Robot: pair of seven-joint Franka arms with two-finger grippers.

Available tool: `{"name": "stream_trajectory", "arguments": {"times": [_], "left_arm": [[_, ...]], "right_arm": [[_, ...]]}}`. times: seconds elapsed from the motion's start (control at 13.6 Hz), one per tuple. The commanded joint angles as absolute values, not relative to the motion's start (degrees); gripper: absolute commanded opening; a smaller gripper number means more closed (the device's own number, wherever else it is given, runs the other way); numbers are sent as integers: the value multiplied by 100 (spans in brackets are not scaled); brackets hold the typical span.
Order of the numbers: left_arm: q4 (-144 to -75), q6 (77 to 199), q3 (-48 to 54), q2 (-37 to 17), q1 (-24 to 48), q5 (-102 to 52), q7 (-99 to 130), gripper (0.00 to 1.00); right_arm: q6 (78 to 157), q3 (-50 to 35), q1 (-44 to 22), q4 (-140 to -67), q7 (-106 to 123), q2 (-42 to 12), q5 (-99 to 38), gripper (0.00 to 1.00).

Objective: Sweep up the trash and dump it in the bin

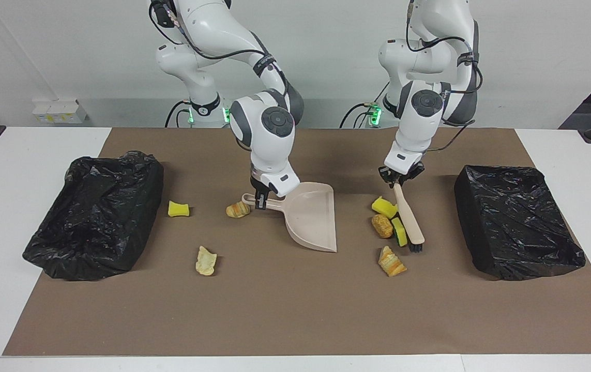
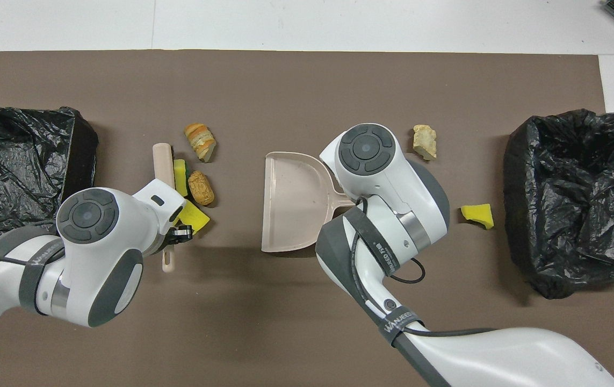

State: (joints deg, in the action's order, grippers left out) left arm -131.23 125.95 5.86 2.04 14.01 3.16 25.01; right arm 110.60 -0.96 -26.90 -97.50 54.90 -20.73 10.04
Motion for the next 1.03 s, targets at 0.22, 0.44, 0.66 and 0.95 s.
{"name": "stream_trajectory", "arguments": {"times": [0.22, 0.44, 0.66, 0.95], "left_arm": [[-13113, 12507, 527, 237, 1450, 255, 2540, 0], [-13122, 12437, 527, 246, 1459, 255, 2514, 0], [-13157, 12331, 536, 290, 1729, -174, 2487, 0], [-13157, 12322, 536, 325, 2275, -536, 2723, 0]], "right_arm": [[11162, -123, -2698, -10002, 5687, -1934, 1107, 0], [11162, -123, -2698, -10002, 5669, -1934, 1099, 0], [11162, -123, -2707, -10002, 5669, -1934, 1099, 0], [11250, -123, -2707, -10002, 5686, -1934, 1107, 0]]}}
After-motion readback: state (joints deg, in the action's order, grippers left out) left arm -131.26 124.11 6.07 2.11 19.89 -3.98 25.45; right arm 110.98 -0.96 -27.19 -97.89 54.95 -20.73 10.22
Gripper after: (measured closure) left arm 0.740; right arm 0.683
